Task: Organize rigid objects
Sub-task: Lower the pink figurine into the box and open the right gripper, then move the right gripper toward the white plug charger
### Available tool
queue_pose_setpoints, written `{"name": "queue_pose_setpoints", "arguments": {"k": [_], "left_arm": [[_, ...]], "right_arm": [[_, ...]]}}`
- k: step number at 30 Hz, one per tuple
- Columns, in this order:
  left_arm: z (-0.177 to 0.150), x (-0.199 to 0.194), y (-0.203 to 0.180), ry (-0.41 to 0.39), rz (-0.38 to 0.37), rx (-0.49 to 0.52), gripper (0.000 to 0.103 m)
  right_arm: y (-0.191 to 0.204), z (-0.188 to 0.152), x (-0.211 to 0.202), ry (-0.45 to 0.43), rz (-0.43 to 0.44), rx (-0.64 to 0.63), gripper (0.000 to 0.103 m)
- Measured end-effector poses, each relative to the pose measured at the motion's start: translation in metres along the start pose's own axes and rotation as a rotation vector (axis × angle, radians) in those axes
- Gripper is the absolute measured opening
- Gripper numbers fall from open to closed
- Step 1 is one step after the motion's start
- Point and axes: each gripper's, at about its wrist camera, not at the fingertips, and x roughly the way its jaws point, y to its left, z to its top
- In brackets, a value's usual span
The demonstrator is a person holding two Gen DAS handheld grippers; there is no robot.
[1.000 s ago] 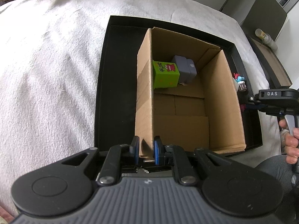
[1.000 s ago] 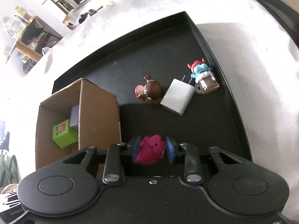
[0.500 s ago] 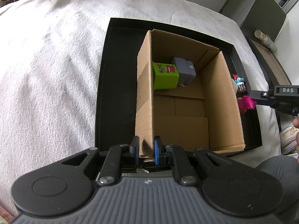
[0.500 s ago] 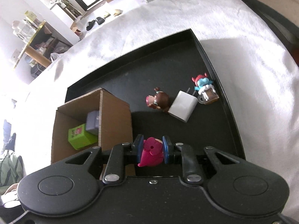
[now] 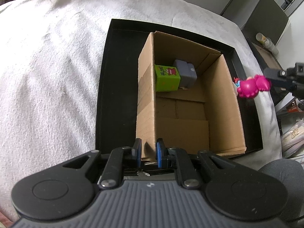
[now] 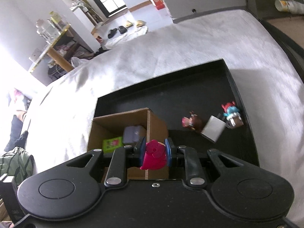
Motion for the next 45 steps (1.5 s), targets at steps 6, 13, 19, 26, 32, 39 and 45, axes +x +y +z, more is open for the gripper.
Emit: {"name": "queue_pose_setpoints", "arguments": {"k": [6, 13, 19, 26, 32, 39, 45], "left_arm": [[-0.001, 0.0, 0.004, -0.004, -0.022, -0.003, 0.013], [-0.001, 0.0, 0.004, -0.005, -0.04, -0.001, 0.013], [-0.001, -0.003, 0.008, -0.009, -0.051, -0.003, 0.013], [0.0, -0.002, 0.01, -0.007, -0.059, -0.007, 0.013], [0.0, -0.001, 0.01, 0.0, -0.061, -0.002, 0.013], [0.001, 0.001, 0.008, 0.006, -0.054, 0.0, 0.013], [0.002, 0.004, 0.006, 0.015, -0.043, 0.004, 0.013]], "right_arm": [[0.023, 0.004, 0.004, -0.001, 0.005, -0.036, 0.022], [0.041, 0.005, 0.022, 0.021, -0.021, -0.069, 0.022], [0.056, 0.011, 0.036, 0.029, -0.057, -0.096, 0.024], [0.058, 0.015, 0.032, 0.013, -0.07, -0.082, 0.026], [0.039, 0.014, 0.02, 0.002, -0.096, -0.038, 0.032], [0.003, 0.013, 0.004, -0.005, -0.146, 0.015, 0.04], [-0.023, 0.011, -0.002, -0.011, -0.172, 0.061, 0.044]]}}
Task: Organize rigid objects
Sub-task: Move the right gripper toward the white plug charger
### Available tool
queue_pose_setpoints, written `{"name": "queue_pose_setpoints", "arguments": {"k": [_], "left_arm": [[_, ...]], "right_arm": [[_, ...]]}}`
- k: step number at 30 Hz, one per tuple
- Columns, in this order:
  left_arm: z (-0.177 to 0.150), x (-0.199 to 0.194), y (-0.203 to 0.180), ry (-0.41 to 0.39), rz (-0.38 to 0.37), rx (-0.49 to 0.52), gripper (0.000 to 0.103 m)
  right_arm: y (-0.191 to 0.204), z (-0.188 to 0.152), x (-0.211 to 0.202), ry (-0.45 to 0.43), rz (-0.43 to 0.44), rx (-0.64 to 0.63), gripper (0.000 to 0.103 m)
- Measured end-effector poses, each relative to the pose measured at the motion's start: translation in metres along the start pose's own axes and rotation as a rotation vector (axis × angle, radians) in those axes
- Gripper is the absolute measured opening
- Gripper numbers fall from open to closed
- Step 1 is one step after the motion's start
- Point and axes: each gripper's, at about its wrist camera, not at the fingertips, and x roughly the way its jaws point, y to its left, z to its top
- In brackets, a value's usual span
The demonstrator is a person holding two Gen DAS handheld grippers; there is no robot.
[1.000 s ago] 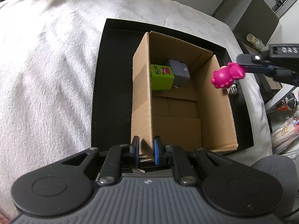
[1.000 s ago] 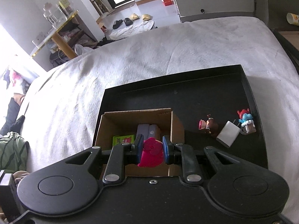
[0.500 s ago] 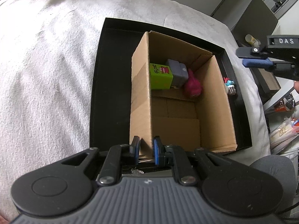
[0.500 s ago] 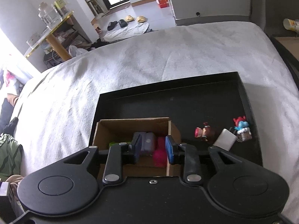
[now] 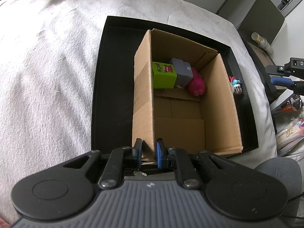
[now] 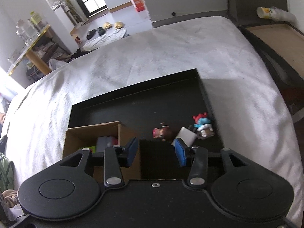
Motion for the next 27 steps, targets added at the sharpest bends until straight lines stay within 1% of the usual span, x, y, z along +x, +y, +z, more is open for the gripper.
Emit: {"name": "queue_pose_setpoints", "arguments": {"k": [6, 12, 18, 27], "left_arm": [[0.001, 0.005, -0.004, 0.019, 0.017, 0.018, 0.013], [0.002, 0.011, -0.009, 0.04, 0.032, 0.028, 0.013], [0.002, 0.012, -0.011, 0.039, 0.043, 0.021, 0.013], [0.005, 0.014, -0.007, 0.038, 0.039, 0.005, 0.013]], "right_arm": [[-0.021, -0.002, 0.008, 0.022, -0.005, 0.052, 0.048], [-0.043, -0.002, 0.022, 0.052, 0.004, 0.128, 0.048], [-0.049, -0.007, 0.053, 0.104, 0.005, 0.171, 0.048], [-0.055, -0.005, 0.089, 0.133, -0.024, 0.209, 0.048]]}}
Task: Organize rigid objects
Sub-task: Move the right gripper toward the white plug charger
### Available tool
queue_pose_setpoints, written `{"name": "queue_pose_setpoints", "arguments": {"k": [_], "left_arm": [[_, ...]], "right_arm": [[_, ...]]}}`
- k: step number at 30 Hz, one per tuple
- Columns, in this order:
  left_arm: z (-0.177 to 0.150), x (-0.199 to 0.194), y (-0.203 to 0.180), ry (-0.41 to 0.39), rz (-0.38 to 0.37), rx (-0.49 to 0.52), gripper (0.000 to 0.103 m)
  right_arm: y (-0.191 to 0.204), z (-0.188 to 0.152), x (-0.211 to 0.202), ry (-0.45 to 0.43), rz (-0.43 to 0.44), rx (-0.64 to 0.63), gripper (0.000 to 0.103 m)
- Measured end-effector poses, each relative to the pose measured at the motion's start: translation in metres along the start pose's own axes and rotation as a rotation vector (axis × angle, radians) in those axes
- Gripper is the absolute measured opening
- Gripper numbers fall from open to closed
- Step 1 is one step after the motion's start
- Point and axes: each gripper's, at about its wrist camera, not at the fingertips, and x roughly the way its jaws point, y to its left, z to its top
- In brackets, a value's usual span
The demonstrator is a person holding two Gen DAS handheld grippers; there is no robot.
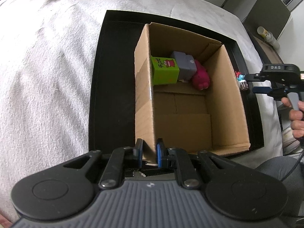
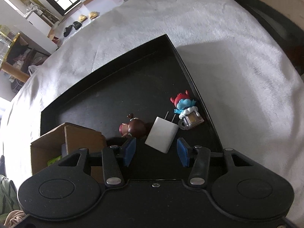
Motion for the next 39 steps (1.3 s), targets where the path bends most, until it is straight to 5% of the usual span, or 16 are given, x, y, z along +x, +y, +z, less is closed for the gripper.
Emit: {"name": "queue_pose_setpoints", "arguments": {"k": [18, 31, 39], "left_arm": [[0.001, 0.0, 0.003, -0.013, -0.007, -0.007, 0.013], [0.002, 0.0, 0.0, -0.011, -0.001, -0.01, 0.013], [0.002, -0.001, 0.0, -0.009, 0.001, -0.014, 0.013]], "right_arm": [[0.007, 0.006, 0.053, 0.054, -0.111, 0.001, 0.046], [0.005, -0.023, 0.042, 0.109, -0.194, -0.128, 0.038], [-0.009, -0.039, 0.018, 0.092, -0.15, -0.097, 0.037]]}}
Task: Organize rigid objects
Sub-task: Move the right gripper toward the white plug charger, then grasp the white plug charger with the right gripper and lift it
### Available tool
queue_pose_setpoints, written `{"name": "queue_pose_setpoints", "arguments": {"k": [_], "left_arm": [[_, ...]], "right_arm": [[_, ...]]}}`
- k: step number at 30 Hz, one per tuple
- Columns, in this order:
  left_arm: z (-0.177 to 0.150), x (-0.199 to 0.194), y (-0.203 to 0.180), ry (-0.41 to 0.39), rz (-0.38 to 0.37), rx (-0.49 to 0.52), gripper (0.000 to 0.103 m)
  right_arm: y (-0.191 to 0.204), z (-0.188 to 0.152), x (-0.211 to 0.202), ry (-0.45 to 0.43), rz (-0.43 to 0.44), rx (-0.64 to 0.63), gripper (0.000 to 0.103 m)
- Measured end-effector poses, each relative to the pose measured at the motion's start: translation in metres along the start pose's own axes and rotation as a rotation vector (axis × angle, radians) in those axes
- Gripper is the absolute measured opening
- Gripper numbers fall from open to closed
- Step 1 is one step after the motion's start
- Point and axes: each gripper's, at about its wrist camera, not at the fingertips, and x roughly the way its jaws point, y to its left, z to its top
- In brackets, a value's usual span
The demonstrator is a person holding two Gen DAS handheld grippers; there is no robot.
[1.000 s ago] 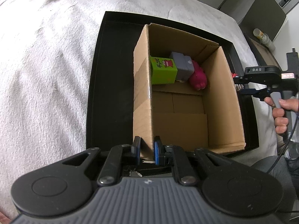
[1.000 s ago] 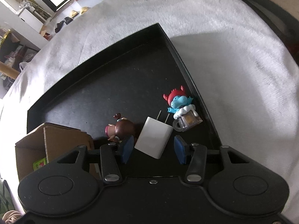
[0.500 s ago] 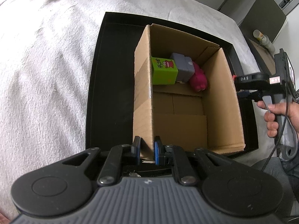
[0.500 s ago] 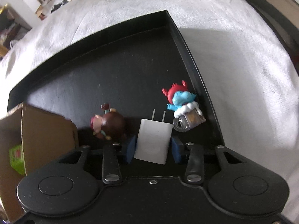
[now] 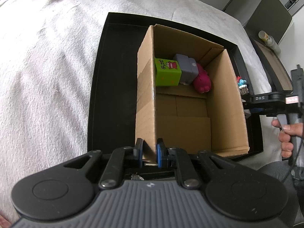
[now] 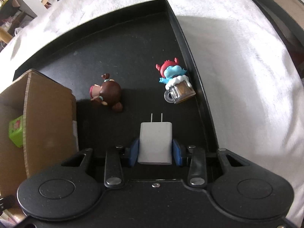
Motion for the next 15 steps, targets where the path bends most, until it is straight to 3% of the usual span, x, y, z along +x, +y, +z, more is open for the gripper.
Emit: {"name": "queue_pose_setpoints", "arguments": {"k": [9, 15], "left_arm": [[0.0, 0.0, -0.002, 0.002, 0.003, 0.0, 0.013], [0.0, 0.0, -0.002, 0.004, 0.003, -0.001, 0.013]], "right_arm": [[-0.006, -0.015, -0.045, -0.08, 0.061, 0.003, 0.037], [0.006, -0.005, -0.063, -0.119, 0.106, 0.0, 0.037]]}}
